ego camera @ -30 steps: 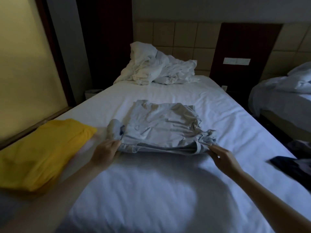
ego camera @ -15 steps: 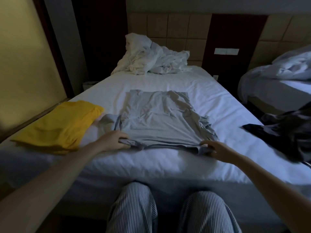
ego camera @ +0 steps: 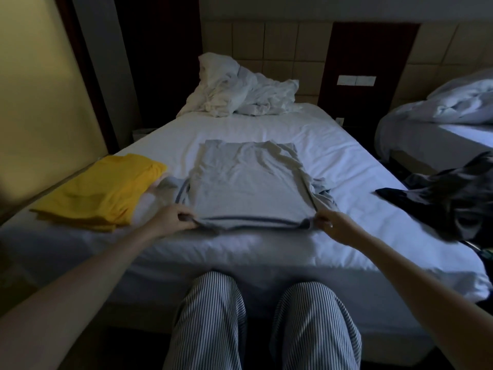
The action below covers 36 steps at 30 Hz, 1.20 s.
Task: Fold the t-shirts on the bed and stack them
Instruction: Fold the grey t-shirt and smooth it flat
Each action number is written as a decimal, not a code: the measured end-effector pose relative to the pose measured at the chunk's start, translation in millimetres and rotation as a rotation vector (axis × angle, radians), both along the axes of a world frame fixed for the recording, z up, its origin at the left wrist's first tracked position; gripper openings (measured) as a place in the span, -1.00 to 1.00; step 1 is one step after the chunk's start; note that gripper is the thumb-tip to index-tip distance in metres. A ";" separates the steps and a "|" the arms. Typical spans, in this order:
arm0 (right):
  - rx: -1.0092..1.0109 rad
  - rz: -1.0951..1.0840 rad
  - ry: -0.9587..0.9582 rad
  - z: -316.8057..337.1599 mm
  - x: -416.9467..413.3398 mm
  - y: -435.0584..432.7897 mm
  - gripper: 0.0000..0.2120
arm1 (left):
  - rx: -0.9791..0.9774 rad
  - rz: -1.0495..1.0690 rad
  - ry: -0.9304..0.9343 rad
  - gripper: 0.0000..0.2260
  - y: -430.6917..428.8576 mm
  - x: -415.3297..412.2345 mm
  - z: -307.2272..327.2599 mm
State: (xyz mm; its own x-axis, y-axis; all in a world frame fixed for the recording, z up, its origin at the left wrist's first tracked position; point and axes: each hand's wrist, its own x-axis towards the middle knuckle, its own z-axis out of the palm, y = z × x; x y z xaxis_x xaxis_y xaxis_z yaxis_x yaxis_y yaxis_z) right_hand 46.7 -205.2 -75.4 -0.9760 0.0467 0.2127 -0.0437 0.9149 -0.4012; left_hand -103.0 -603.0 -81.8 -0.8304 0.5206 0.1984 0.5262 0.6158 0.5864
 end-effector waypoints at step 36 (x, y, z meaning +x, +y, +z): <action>0.286 0.339 0.249 -62.3 -87.7 -251.8 -0.60 | 1.294 0.599 -0.887 -0.85 -48.3 -62.8 -9.5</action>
State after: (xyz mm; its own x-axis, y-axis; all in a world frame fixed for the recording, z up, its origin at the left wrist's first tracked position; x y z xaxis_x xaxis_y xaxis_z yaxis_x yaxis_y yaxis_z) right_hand -41.0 -457.0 -137.6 -0.8443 -0.3584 0.3985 -0.4199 0.9043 -0.0765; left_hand -165.8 -651.3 -91.3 -0.9195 -0.0088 -0.3929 -0.3365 -0.4991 0.7985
